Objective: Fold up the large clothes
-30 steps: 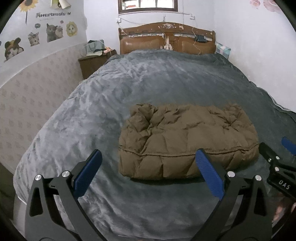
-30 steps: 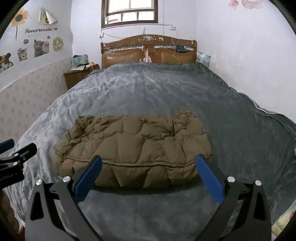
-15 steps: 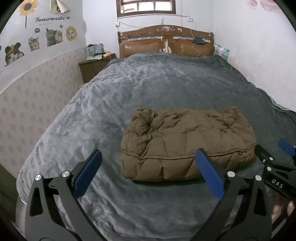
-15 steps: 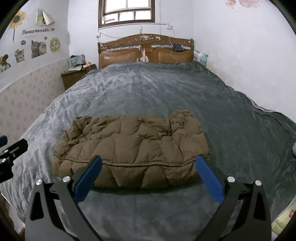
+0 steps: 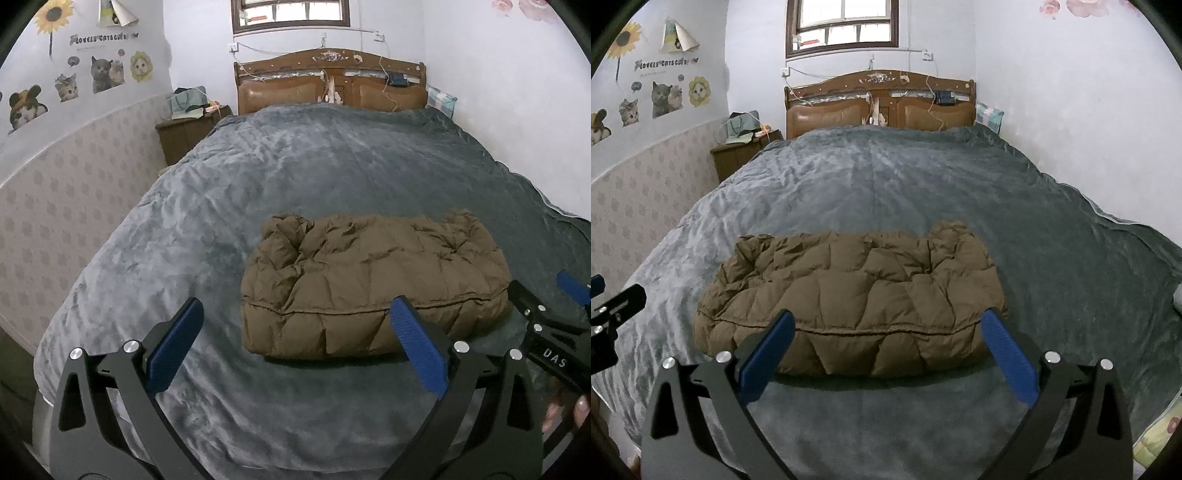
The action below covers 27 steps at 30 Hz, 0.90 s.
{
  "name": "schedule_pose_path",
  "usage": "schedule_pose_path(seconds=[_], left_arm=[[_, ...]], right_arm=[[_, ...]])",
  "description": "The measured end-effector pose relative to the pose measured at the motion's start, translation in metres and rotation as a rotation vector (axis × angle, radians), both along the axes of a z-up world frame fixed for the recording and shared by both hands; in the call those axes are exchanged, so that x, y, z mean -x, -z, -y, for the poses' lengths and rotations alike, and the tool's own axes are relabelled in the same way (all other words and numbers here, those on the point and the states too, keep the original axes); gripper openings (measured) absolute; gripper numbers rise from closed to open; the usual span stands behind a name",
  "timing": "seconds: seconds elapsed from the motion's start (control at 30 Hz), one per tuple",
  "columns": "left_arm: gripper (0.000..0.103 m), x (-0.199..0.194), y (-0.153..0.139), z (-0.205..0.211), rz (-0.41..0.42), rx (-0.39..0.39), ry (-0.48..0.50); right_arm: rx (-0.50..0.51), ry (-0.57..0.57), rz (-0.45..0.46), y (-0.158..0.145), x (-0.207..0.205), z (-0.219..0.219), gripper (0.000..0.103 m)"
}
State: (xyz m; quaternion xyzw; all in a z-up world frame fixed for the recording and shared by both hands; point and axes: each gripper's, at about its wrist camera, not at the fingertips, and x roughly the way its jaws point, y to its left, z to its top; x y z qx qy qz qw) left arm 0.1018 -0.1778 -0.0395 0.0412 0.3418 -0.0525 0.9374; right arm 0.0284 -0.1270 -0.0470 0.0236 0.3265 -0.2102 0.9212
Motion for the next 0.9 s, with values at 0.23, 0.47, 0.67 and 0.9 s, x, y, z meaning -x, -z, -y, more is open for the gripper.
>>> schedule_pose_path(seconds=[0.23,0.47,0.67,0.9], left_arm=[[0.100,0.0018,0.0033,-0.0025,0.004,-0.009,-0.010],[0.100,0.0024,0.0033,-0.0034,0.009,-0.017,-0.016],[0.100,0.0050,0.0047,-0.0048,0.009,-0.021,-0.018],[0.100,0.0071,0.0049,-0.0059,0.014,-0.020,-0.003]], right_arm=[[0.012,0.001,0.006,-0.0068,-0.0012,0.0010,0.101],[0.017,0.005,0.007,-0.0082,-0.0016,-0.0003,0.101],[0.018,0.004,0.007,-0.0082,-0.0016,-0.0004,0.101],[0.018,0.013,0.010,-0.0091,-0.0005,0.0029,0.101]])
